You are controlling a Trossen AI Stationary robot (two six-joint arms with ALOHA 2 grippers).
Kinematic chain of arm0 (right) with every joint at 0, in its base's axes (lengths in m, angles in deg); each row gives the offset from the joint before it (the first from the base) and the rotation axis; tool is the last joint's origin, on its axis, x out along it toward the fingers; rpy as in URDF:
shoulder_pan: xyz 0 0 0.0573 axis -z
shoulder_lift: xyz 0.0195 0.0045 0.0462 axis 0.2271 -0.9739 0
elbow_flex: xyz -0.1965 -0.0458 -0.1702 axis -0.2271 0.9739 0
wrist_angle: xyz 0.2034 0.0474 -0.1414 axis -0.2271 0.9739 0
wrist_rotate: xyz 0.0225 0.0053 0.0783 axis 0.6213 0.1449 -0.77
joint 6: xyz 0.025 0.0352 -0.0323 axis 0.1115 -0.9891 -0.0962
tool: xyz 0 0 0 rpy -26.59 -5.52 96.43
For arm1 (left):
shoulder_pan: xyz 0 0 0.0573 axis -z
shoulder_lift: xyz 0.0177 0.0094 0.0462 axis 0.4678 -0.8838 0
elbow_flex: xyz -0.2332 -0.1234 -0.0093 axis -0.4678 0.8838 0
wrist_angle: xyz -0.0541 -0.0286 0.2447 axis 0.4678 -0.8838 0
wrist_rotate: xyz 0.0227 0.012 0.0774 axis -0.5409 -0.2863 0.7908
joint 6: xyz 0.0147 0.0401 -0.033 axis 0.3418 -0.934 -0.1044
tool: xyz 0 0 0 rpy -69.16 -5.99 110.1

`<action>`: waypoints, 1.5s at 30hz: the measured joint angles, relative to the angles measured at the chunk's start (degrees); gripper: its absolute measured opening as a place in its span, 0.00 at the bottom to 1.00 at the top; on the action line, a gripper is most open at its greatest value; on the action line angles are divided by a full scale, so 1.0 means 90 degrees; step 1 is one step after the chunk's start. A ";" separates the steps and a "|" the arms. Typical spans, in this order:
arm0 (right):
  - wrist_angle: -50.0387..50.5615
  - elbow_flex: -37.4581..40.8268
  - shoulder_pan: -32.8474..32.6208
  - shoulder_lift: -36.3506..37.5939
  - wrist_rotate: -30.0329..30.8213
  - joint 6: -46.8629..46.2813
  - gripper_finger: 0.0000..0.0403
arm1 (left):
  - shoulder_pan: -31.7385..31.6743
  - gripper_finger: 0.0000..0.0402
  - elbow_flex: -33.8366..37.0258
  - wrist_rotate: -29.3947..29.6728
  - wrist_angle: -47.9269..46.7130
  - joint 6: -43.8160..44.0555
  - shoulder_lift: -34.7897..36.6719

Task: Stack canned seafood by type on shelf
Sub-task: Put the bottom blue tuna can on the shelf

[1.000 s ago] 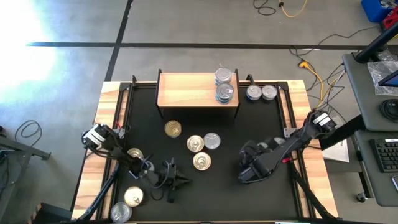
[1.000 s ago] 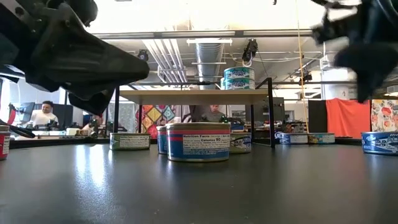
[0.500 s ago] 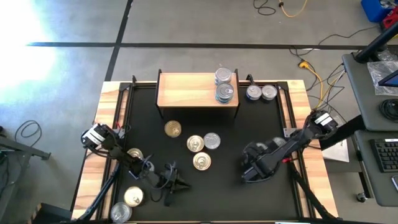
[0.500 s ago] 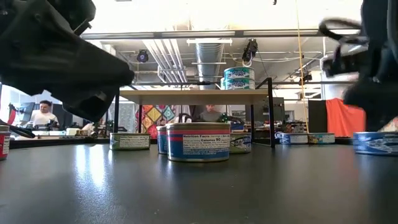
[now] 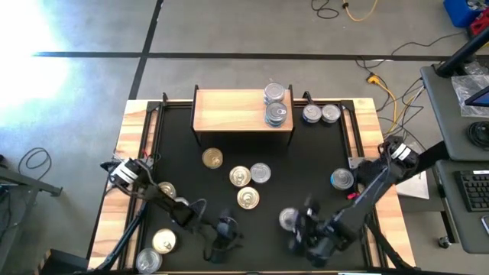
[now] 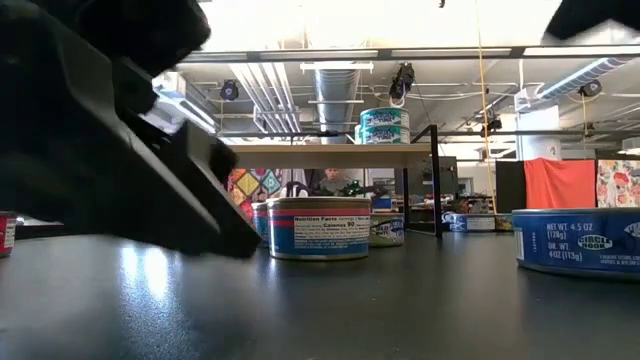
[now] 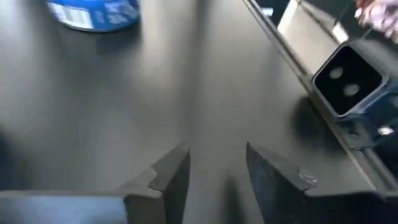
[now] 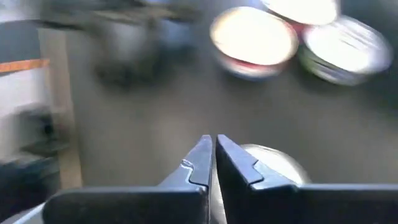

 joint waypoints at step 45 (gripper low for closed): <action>0.2190 0.0700 -0.0970 -0.0313 -0.1166 -0.2368 0.94 | -0.0503 0.49 -0.1002 -0.0271 0.0130 0.1065 -0.0870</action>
